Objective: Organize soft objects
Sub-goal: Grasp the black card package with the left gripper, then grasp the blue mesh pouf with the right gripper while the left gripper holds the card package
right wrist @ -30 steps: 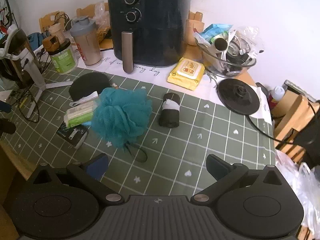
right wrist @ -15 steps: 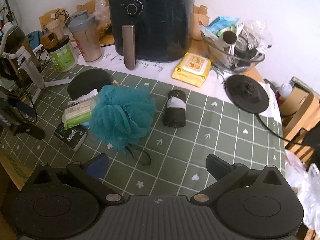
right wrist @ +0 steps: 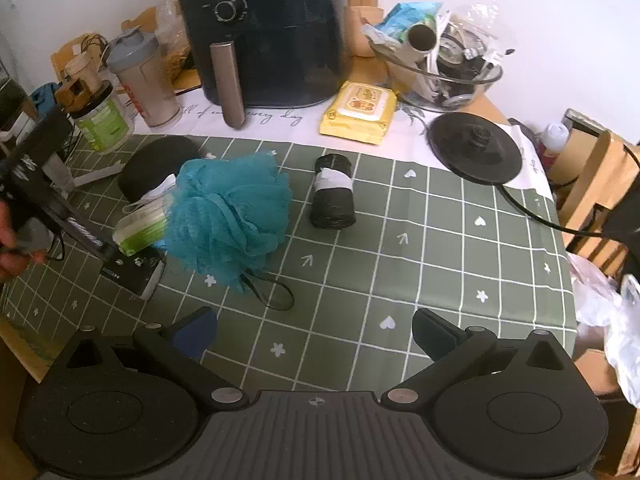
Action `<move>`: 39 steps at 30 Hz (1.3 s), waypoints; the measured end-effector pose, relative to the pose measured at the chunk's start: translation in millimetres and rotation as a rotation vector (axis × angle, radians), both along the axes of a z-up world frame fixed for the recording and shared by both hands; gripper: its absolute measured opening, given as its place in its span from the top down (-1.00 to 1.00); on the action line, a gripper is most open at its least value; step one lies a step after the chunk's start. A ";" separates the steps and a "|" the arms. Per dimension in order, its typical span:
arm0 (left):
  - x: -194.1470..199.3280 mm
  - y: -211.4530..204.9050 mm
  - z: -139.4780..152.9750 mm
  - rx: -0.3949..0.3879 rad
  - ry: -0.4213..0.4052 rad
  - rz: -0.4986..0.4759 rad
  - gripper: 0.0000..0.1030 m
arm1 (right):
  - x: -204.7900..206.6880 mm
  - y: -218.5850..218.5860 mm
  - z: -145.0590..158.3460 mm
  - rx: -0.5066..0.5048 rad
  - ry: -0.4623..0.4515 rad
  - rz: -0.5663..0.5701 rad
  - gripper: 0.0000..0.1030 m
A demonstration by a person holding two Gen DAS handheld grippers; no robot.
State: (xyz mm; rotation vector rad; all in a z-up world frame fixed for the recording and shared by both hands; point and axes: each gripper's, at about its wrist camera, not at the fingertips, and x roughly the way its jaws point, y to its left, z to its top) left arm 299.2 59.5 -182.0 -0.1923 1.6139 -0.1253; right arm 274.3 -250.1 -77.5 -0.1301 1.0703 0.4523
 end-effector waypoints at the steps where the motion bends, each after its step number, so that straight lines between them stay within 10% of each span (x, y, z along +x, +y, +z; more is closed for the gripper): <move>1: 0.4 0.1 -2.4 0.006 0.006 0.009 -0.99 | -0.7 -2.1 0.7 0.004 -0.001 -0.007 -1.00; 11: -2.6 1.6 -19.3 0.072 0.035 0.022 -0.33 | -4.4 -13.1 -1.7 -0.001 0.001 -0.047 -1.00; 24: -35.8 21.4 23.3 0.015 -0.045 -0.014 -0.28 | 8.1 -3.5 -1.4 -0.007 -0.009 0.044 -1.00; 39: -95.5 35.7 119.6 -0.110 -0.372 0.034 -0.28 | 36.9 31.6 -10.0 0.024 -0.062 0.260 -1.00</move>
